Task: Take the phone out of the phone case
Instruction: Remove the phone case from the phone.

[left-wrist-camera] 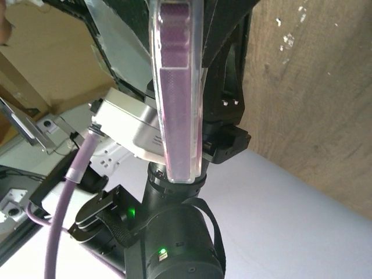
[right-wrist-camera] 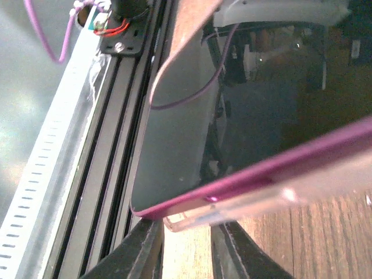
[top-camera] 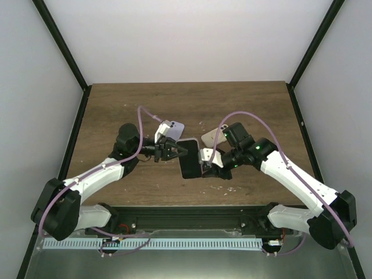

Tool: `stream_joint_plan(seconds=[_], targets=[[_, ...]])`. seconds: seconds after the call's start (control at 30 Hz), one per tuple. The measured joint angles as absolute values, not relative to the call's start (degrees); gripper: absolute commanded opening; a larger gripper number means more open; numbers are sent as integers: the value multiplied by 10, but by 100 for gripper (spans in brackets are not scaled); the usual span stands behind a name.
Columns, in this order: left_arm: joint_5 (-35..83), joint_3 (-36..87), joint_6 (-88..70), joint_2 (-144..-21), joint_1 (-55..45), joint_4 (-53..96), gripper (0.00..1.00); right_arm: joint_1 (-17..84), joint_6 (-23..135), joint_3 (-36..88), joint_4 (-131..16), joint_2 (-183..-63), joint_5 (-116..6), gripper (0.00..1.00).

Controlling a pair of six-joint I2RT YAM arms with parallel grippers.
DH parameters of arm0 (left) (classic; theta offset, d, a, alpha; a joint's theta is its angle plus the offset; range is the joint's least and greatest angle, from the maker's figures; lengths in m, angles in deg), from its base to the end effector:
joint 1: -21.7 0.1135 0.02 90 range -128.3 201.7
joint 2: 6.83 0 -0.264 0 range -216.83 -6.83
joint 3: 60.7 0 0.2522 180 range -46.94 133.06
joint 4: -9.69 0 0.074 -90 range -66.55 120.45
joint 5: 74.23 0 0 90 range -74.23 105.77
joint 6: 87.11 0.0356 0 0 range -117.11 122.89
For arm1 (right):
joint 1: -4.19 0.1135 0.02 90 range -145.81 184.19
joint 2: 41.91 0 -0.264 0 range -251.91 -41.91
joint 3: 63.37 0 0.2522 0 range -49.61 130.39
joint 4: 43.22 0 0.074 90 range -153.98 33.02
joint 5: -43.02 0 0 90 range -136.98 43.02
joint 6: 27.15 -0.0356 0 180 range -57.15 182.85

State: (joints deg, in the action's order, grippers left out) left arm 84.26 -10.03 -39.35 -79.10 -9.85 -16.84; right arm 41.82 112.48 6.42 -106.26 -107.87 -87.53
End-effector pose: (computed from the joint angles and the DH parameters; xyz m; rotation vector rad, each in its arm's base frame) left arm 0.2049 -0.1647 0.2796 0.9779 1.6128 -1.8158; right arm 0.1568 0.1501 0.2846 -1.8493 1.5829 0.8200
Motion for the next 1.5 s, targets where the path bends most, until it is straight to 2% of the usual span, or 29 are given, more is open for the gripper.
stream_joint_plan(seconds=[0.3,0.63,0.83,1.17,1.23,1.27,1.37,1.43,1.47,1.5], targets=[[809,-100,-395,-794,-92,-182,0,362,1022,49,-1006,-1105,-918,31],[798,-99,-374,-799,-90,-172,0,345,907,45,-968,-1123,-928,50],[794,-80,-331,-798,-103,-116,0,322,854,45,-933,-1123,-965,61],[783,-41,-281,-795,-116,-41,0,288,814,46,-905,-1140,-1070,65],[781,-31,-273,-796,-118,-24,0,284,807,46,-897,-1142,-1089,60],[780,-27,-271,-796,-118,-18,0,282,800,46,-890,-1143,-1099,54],[769,-18,-266,-797,-120,-2,0,280,778,40,-859,-1143,-1128,26],[750,-13,-263,-798,-121,19,6,278,758,28,-830,-1143,-1145,10],[738,-10,-262,-799,-121,32,12,277,744,19,-813,-1143,-1150,5],[725,-6,-258,-801,-121,47,22,277,727,9,-793,-1143,-1156,1]])
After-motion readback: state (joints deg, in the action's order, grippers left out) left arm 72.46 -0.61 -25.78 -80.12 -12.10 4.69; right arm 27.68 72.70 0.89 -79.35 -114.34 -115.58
